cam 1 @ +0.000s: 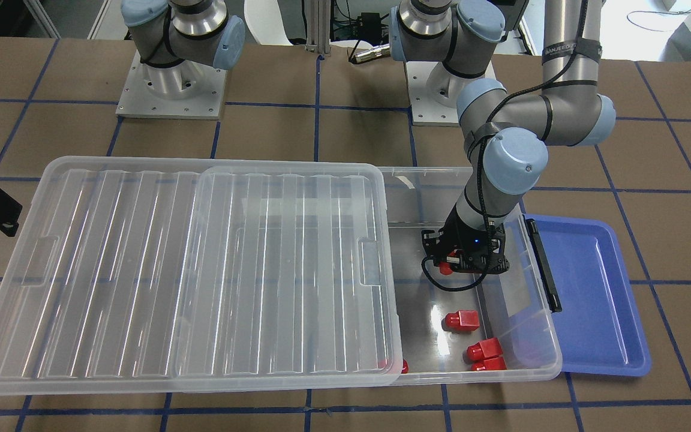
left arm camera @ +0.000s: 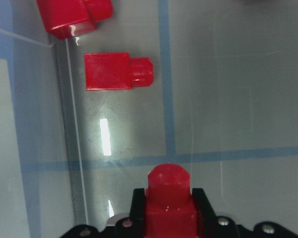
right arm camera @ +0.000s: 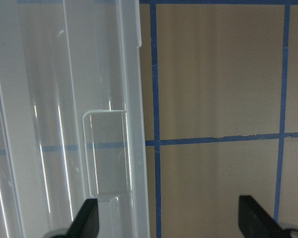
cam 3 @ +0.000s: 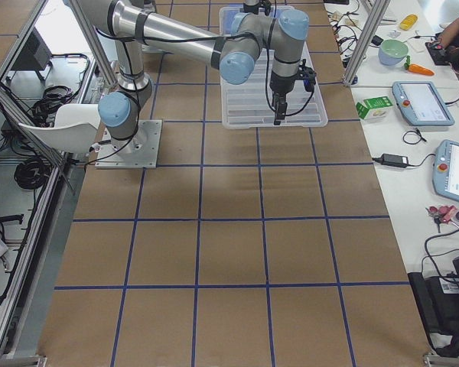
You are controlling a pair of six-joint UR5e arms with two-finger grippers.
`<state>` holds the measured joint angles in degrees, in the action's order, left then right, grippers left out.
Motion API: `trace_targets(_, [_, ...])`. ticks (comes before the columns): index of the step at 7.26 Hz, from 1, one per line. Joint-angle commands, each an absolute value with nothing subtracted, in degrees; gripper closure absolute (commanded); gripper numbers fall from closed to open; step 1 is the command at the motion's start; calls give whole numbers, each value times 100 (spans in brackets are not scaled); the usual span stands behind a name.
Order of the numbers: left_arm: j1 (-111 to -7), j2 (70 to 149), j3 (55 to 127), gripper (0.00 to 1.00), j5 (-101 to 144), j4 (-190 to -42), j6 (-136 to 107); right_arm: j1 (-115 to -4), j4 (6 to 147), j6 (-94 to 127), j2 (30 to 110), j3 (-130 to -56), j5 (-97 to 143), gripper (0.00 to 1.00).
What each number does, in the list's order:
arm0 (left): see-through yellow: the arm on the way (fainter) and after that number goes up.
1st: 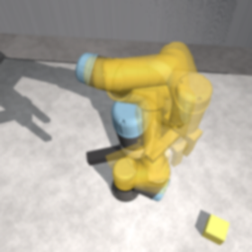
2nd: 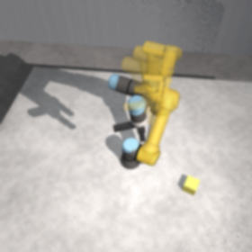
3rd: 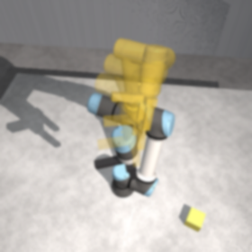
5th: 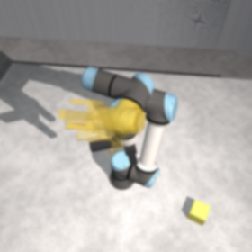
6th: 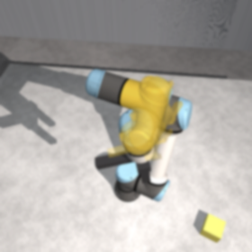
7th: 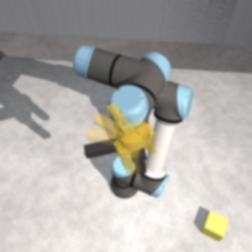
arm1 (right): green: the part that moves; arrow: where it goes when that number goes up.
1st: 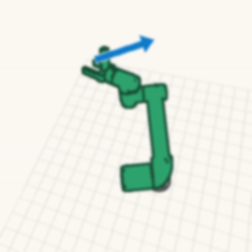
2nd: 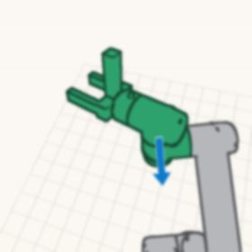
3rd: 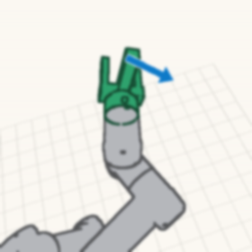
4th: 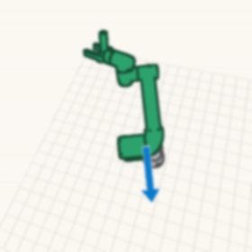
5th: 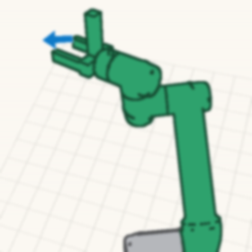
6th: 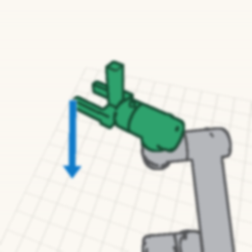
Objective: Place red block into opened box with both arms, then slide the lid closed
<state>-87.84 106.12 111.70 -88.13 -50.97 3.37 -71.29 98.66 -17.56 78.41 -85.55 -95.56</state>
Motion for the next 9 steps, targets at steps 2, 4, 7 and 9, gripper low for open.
trace_targets(2, [-8780,10924,11233,69,-8807,-5045,141,-7128,9879,-1749,7840,-8525,-9554,0])
trace_targets(4, [-8754,10986,11163,19,-8833,-5036,202,-7137,9888,-1723,7840,-8525,-9545,0])
trace_targets(7, [-8762,10645,10611,0,-8859,-5692,132,-7128,9870,-1582,7849,-8517,-9536,0])
trace_targets(9, [-8806,10128,9524,0,-8859,-7654,123,-7137,9870,-1591,7823,-8534,-9545,0])
